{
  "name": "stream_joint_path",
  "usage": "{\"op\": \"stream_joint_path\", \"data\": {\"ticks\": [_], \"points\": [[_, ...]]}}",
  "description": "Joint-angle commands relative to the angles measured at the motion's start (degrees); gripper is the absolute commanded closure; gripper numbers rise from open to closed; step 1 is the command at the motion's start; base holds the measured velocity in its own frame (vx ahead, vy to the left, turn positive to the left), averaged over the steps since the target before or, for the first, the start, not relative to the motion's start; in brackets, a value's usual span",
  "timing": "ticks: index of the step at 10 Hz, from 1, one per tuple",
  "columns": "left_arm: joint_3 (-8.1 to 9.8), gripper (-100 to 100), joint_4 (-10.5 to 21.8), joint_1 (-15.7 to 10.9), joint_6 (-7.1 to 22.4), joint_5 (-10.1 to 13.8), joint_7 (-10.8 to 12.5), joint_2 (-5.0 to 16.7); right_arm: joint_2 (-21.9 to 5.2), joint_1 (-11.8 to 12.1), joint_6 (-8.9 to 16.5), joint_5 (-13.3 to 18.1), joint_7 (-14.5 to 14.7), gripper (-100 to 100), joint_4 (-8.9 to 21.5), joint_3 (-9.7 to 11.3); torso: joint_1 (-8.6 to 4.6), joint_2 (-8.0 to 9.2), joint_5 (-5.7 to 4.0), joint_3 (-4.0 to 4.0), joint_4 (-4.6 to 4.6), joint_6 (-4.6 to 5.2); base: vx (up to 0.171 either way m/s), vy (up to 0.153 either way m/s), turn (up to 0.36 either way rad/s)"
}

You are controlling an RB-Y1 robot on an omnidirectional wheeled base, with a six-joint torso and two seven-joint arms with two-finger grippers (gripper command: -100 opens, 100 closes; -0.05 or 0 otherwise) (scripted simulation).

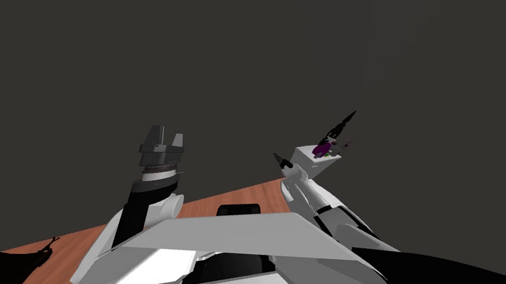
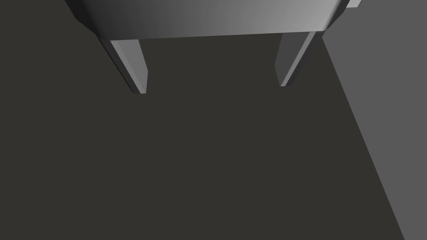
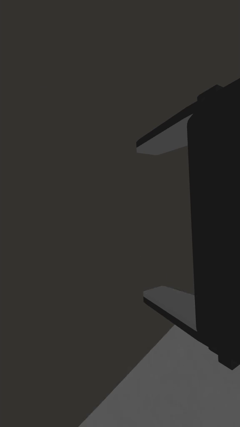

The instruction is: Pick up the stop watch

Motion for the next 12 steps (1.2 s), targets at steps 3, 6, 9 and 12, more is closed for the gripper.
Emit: {"op": "stream_joint_path", "data": {"ticks": [3,6,9,12], "points": [[0.0,0,0.0,0.0,0.0,0.0,0.0,0.0,-2.11,-5.79,5.42,0.53,1.38,-100,6.99,0.68,-0.05,-0.01,-0.01,0.0,0.0,0.0,0.013,0.011,0.004],[0.0,0,0.0,0.0,0.0,0.0,0.0,0.0,-3.23,-8.13,8.83,0.69,1.98,-100,10.07,1.01,-0.08,0.02,-0.02,0.01,0.0,0.0,0.008,0.0,-0.001],[0.0,0,0.0,0.0,0.0,0.0,0.0,0.0,-4.3,-11.06,11.38,0.9,2.55,-100,15.62,1.33,-0.12,-0.04,-0.02,-0.02,0.0,0.0,0.019,-0.008,-0.003],[0.0,0,0.0,0.0,0.0,0.0,0.0,0.0,-5.34,-13.65,13.87,1.16,3.1,-100,18.1,1.62,-0.16,-0.01,-0.03,0.0,0.01,0.0,0.013,-0.016,-0.005]]}}
